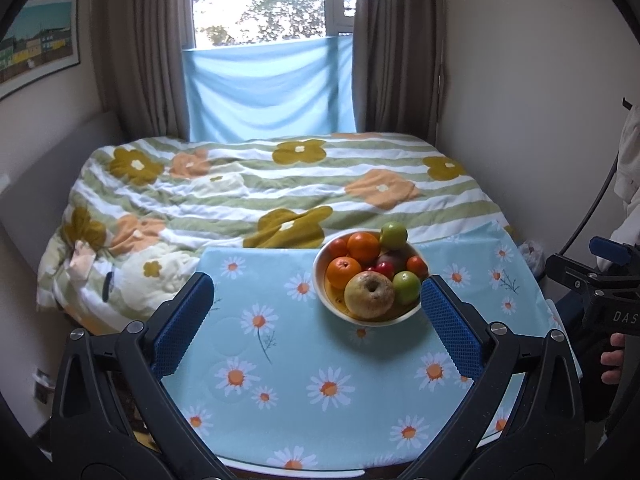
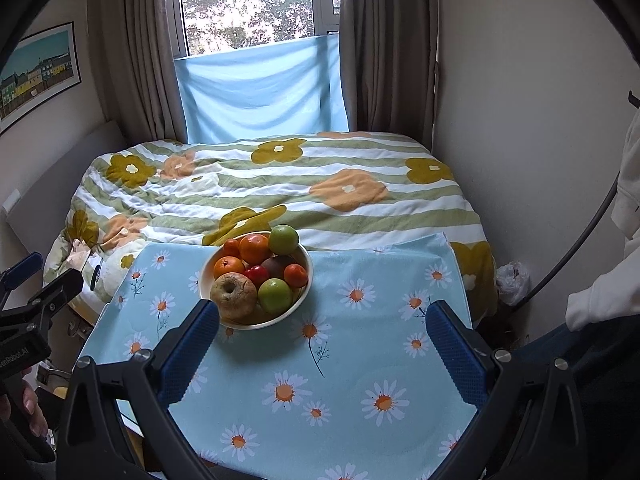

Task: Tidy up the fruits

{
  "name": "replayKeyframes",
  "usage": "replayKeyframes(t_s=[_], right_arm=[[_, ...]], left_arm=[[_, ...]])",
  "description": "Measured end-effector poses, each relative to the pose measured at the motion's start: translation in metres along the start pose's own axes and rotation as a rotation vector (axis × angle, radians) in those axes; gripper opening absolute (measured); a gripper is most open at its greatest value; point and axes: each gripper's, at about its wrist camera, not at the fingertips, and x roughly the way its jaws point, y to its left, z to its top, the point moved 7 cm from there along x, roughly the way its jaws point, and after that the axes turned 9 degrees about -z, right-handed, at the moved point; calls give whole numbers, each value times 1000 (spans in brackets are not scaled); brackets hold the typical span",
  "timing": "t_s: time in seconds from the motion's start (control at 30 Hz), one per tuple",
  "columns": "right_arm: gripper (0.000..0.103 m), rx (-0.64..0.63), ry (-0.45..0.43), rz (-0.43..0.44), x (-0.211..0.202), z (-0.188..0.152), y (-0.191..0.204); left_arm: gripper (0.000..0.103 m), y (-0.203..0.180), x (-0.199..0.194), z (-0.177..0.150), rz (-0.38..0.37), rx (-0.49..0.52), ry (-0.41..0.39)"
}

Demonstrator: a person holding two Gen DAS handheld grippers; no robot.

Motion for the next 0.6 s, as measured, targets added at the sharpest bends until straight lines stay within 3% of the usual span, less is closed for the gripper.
replayKeyframes(t_s=[0.6], right_arm=[[103, -2, -3, -24, 7, 13, -2]], left_arm=[[103, -2, 6, 3, -2, -4, 2]])
